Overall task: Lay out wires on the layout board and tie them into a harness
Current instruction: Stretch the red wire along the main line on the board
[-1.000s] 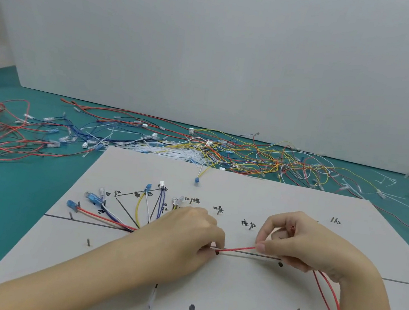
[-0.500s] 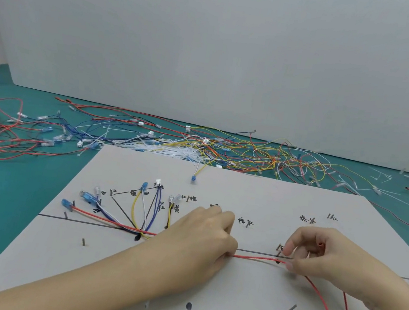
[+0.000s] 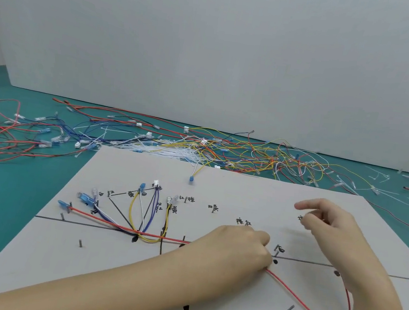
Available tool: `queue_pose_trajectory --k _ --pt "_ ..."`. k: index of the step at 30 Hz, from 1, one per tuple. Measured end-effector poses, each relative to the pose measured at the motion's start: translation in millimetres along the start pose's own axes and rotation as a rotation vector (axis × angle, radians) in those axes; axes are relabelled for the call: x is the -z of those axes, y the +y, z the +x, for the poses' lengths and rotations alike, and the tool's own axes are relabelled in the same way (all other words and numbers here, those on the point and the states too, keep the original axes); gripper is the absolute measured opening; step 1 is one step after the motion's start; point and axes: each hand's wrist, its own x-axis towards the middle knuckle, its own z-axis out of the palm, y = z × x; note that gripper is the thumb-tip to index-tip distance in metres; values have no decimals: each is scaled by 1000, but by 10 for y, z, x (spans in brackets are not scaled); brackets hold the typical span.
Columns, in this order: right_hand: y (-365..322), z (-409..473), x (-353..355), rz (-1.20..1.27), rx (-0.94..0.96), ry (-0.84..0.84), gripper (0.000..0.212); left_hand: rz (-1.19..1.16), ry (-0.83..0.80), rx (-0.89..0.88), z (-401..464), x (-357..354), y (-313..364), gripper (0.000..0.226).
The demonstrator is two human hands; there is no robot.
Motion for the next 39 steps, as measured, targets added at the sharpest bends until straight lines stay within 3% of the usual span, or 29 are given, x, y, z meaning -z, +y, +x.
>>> queue_pose_trajectory --k 7,15,18,22,25,27,31,34,39 --pt "-198 -33 -109 333 169 90 23 -165 67 107 193 17 -8 18" --pt "-262 3 -329 107 246 39 12 -393 105 276 297 -141 -35 22" --pt "-248 27 -402 -19 280 -20 20 -451 112 273 303 -166 -56 18" --pt "-154 56 -332 -58 242 16 45 -447 144 255 292 -199 -30 17" --pt "-51 88 -169 -101 189 194 32 -432 154 254 275 -215 -12 17" --pt "66 122 -38 -199 54 268 23 -436 157 252 272 -215 -14 18" --pt "258 143 57 -314 -176 158 10 -438 151 253 274 -219 -16 18" --pt "294 138 -8 -344 -194 120 1 -442 144 260 277 -218 -13 18" --pt "296 180 -54 -390 -240 142 7 -431 155 266 270 -211 15 21"
